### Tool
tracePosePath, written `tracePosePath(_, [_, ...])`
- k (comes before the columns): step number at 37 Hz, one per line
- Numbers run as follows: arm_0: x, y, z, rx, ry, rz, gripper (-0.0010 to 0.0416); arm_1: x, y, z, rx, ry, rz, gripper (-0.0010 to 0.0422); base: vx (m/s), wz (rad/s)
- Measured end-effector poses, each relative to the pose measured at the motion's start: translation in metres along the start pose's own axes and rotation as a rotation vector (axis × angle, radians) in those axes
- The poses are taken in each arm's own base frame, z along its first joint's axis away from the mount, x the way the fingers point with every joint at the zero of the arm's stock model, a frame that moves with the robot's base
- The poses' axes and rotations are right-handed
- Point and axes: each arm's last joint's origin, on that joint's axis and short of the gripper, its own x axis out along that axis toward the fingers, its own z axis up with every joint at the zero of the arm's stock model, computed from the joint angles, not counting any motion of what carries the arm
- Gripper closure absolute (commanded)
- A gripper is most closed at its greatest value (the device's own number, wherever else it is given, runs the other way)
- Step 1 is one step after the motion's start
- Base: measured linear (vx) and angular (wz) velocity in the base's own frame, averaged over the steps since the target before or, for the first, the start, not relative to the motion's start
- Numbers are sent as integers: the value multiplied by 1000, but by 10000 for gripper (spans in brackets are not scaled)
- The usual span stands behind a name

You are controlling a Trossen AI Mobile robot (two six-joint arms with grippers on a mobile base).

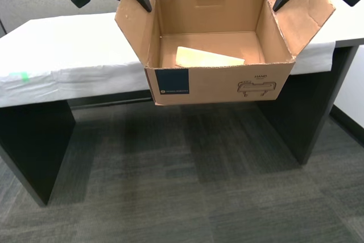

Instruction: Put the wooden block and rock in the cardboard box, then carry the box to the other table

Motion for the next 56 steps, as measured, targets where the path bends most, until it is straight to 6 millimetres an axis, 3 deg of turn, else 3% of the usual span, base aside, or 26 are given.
tracePosePath(41, [0, 0, 0, 7, 1, 1, 406, 0, 0, 0, -23, -1, 1, 413, 194, -8])
tracePosePath(56, [0, 0, 0, -4, 2, 1, 406, 0, 0, 0, -54, -2, 0, 413, 208, 133])
